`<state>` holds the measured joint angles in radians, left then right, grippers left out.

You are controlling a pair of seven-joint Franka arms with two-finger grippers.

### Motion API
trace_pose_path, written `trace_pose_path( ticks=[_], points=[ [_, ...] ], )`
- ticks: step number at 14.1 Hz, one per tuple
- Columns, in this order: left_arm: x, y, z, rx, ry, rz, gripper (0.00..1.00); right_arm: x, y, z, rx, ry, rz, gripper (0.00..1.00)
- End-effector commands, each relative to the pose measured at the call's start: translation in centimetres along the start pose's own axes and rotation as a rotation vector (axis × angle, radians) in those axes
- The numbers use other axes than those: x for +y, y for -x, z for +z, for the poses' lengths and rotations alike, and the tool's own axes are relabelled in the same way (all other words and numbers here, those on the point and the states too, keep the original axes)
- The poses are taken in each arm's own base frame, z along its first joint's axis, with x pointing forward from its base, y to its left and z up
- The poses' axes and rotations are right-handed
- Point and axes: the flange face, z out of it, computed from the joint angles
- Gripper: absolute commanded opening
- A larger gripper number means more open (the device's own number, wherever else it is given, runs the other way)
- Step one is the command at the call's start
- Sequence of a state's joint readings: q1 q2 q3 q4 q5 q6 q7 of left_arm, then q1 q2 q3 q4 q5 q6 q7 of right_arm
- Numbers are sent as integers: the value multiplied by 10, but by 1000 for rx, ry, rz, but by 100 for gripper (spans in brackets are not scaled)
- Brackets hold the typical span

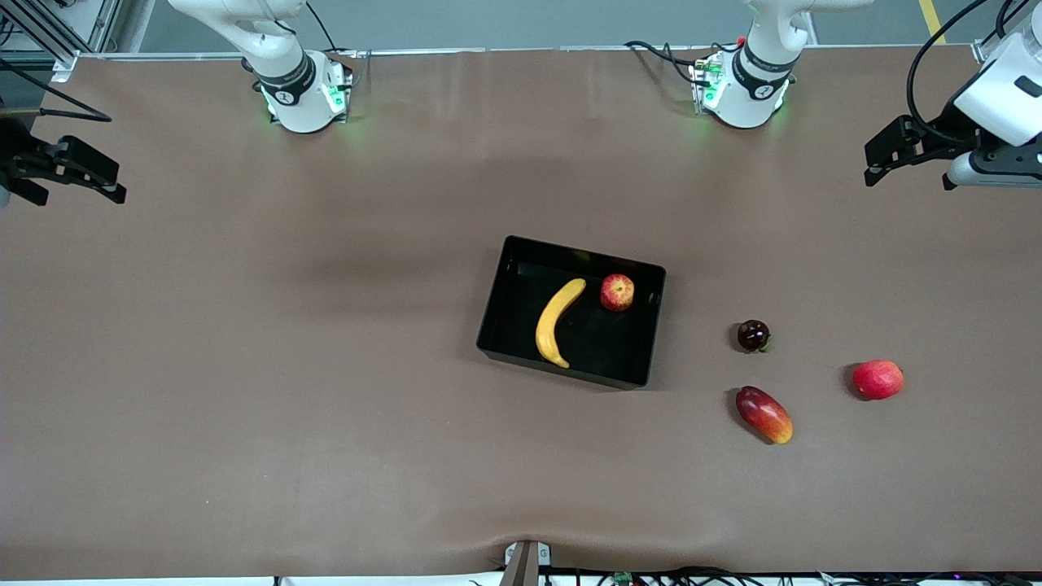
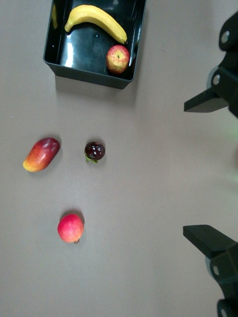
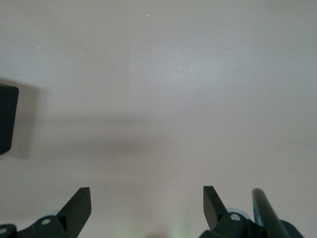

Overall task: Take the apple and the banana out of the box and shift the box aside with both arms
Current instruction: 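Reach the left gripper down into the black box toward the apple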

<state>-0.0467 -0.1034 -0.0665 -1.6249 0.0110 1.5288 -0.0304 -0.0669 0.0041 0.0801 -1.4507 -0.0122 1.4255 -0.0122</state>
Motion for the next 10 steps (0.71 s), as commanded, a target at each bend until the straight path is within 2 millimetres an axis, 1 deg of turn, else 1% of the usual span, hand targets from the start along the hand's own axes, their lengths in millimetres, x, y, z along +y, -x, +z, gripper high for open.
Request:
trace_pose_path(
  ticks=[1,2,4,6,7,8,10],
  points=[
    [-2,3,-6,-1,6,22,100,5,1,-2,-1,-11,-5,100],
    [-2,2,-5,-3,6,20,100,5,0,-2,2,-11,-5,100],
    [3,-5,-2,-11,15,13,100,6,-5,2,2,-9,-5,100],
    [9,-14,6,-32,21,20,100,8,-11,9,-4,-3,-2,100],
    [14,-16,11,-41,22,29,100,8,-15,8,17,-3,-2,100],
    [23,-19,18,-54,22,37,100,10,-18,8,38,-1,-2,100],
    [73,-21,39,-77,17,78,100,15,-26,13,55,1,5,100]
  ],
)
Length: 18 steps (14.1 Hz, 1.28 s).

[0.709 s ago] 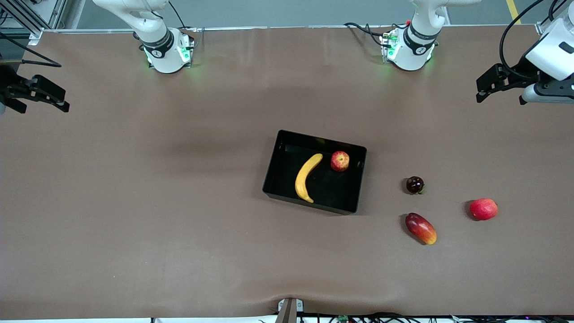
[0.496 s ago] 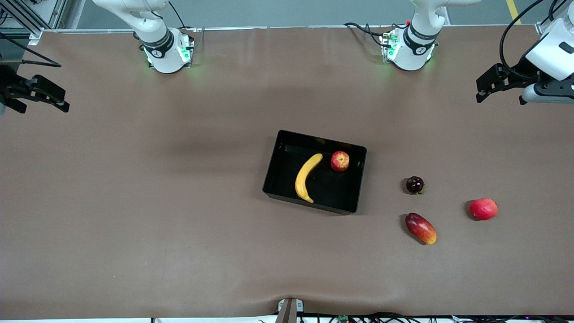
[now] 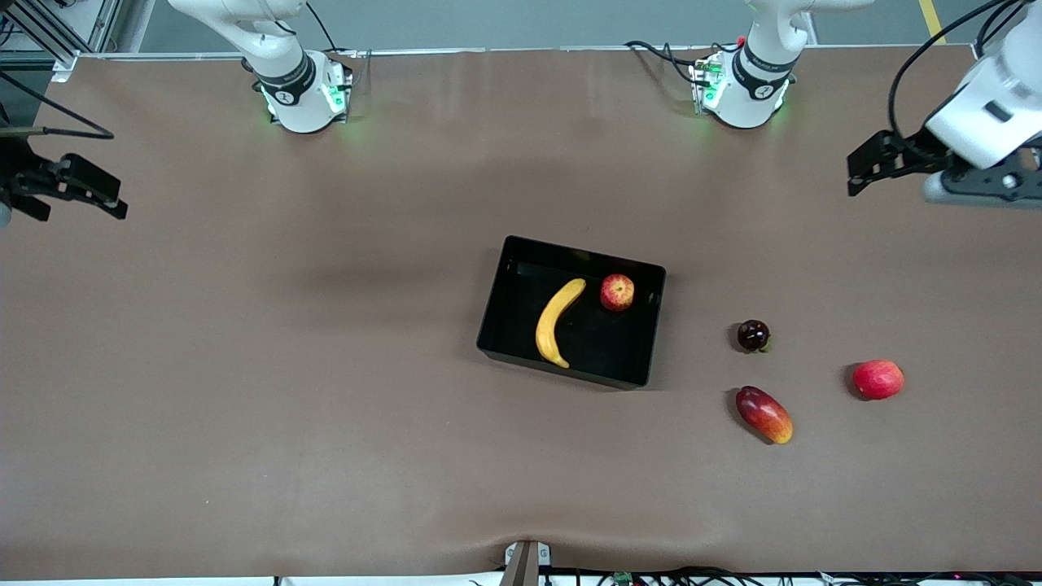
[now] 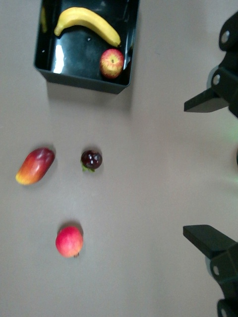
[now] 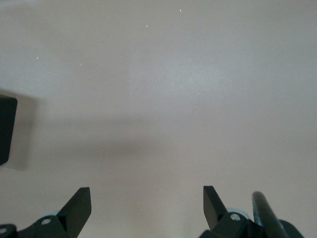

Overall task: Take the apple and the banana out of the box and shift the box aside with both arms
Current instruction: 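Reach the left gripper down into the black box toward the apple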

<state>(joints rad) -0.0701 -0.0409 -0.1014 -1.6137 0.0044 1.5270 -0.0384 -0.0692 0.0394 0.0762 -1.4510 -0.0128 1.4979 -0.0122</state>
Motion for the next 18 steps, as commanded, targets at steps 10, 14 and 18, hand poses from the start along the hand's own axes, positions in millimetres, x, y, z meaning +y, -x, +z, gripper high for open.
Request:
trace_pose_path(
  ticks=[10,14,18],
  points=[
    [221,-38,182,4,59,35,100,4,-30,31,13,-5,-24,100],
    [275,-39,255,7,-16,59,100,10,-32,32,17,0,-16,100],
    [299,-40,323,-10,-73,26,100,12,-32,31,19,5,-12,100]
  ],
)
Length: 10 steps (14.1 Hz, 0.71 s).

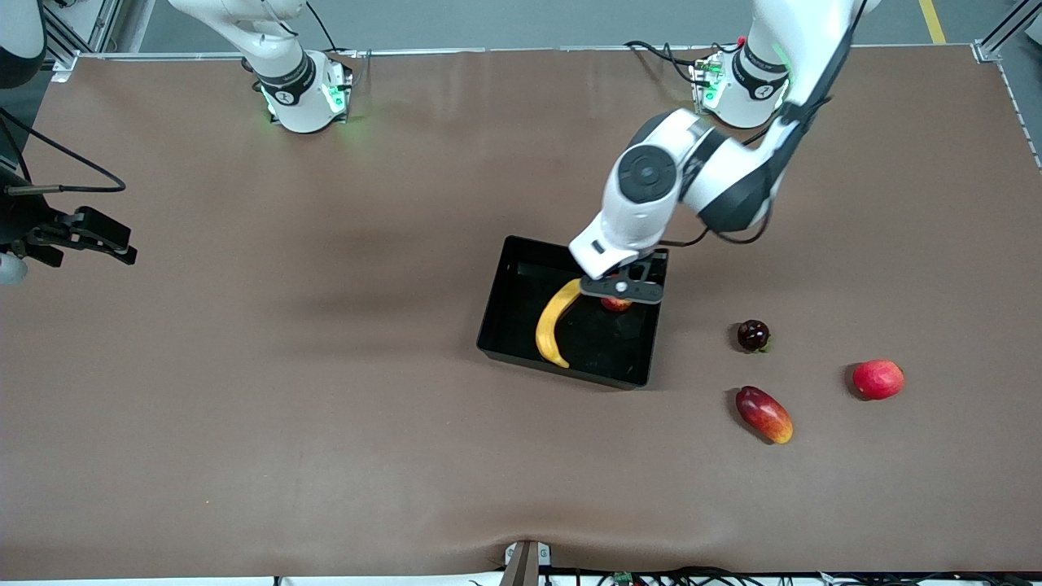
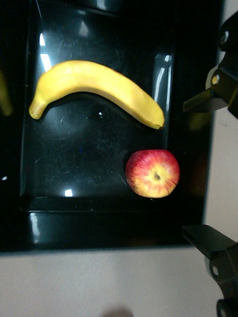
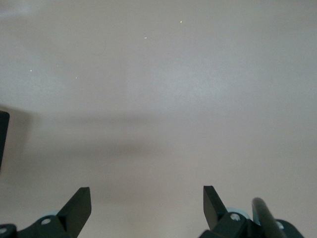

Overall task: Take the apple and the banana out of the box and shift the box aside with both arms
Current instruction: 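Grasp the red-yellow apple in the box with the left gripper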

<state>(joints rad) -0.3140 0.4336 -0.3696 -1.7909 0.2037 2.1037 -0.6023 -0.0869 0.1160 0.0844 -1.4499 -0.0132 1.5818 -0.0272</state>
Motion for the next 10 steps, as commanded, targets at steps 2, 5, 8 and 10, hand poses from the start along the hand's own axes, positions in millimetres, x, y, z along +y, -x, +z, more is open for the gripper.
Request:
trace_pose_path(
  ticks=[2,5,8,10],
  points=[
    [10,-3,44,-10,-55,-5,100,7,-1,-4,8,11,-3,100],
    [9,-2,66,-26,-88,13,100,5,2,-6,1,6,-3,100],
    [8,-3,77,-36,-99,11,100,2,7,-10,-11,8,-1,100],
    [7,-2,90,-35,-128,12,100,1,8,-12,-7,9,-4,100]
  ],
)
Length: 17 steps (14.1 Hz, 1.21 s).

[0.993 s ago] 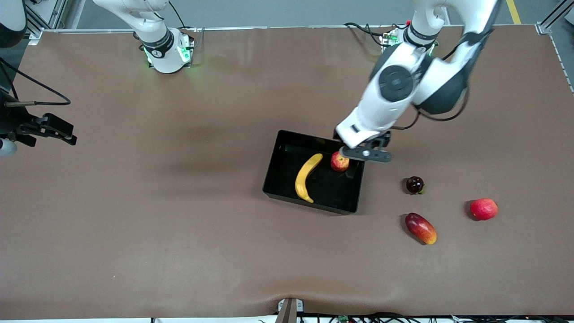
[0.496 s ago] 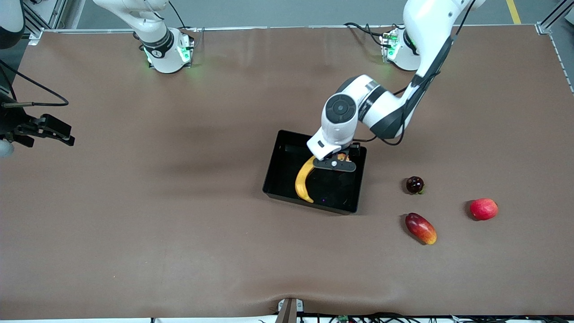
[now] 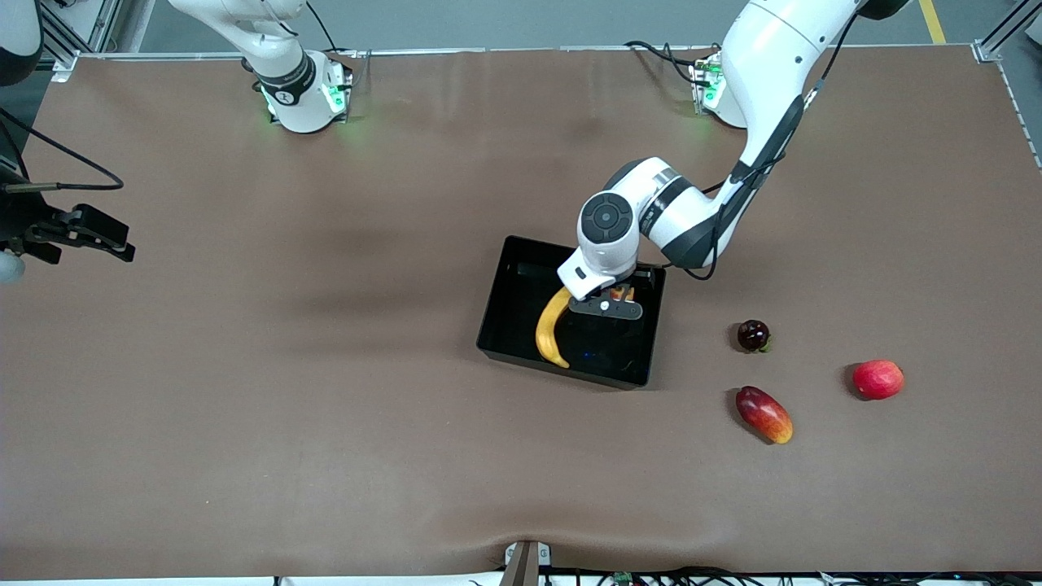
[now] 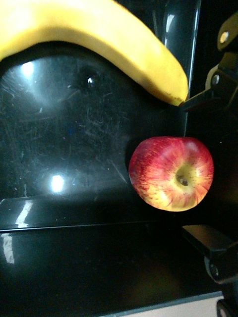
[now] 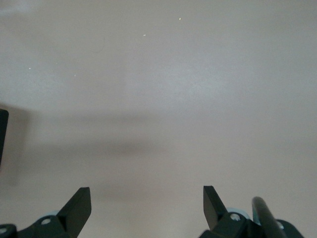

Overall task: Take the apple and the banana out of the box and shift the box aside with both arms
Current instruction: 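Grasp the red-yellow apple in the box with the left gripper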

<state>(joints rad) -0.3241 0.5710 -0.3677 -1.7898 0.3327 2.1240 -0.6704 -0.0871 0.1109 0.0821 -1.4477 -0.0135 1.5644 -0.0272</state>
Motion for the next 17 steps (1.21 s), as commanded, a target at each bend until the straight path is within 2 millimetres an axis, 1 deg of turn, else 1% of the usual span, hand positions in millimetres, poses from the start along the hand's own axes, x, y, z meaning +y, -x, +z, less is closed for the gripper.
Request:
trace_pose_path(
  ticks=[1,2,3,5,6,8,9,10,11,13,15,17],
  points=[
    [3,-2,10,20,-37,-15,100,1,5,-10,3,8,-8,100],
    [4,-3,18,9,-39,-20,100,-1,4,-7,-4,6,-13,100],
    [4,-3,19,7,-38,-26,100,-2,5,-7,-9,4,-14,100],
    [5,-4,19,9,-36,-27,78,-6,7,-6,-24,5,-19,100],
    [5,-4,19,9,-36,-28,61,-7,6,-6,-23,2,-19,100],
    [5,-7,12,21,-29,-41,18,-10,6,-6,-26,3,-20,100],
    [4,-8,6,31,-26,-53,3,-10,6,-6,-26,6,-20,100],
    [3,-11,-4,45,-22,-59,0,-10,6,-6,-24,8,-20,100],
    [-1,-14,-20,67,-18,-59,0,-9,6,-6,-23,8,-19,100],
    [-16,-16,-63,101,-18,-87,0,-9,5,-5,-21,8,-22,100],
    [-26,-16,-108,134,-29,-109,0,-7,2,1,-29,-1,-22,100],
    [-41,-19,-151,123,-39,-101,0,-7,2,1,-30,-1,-23,100]
  ],
)
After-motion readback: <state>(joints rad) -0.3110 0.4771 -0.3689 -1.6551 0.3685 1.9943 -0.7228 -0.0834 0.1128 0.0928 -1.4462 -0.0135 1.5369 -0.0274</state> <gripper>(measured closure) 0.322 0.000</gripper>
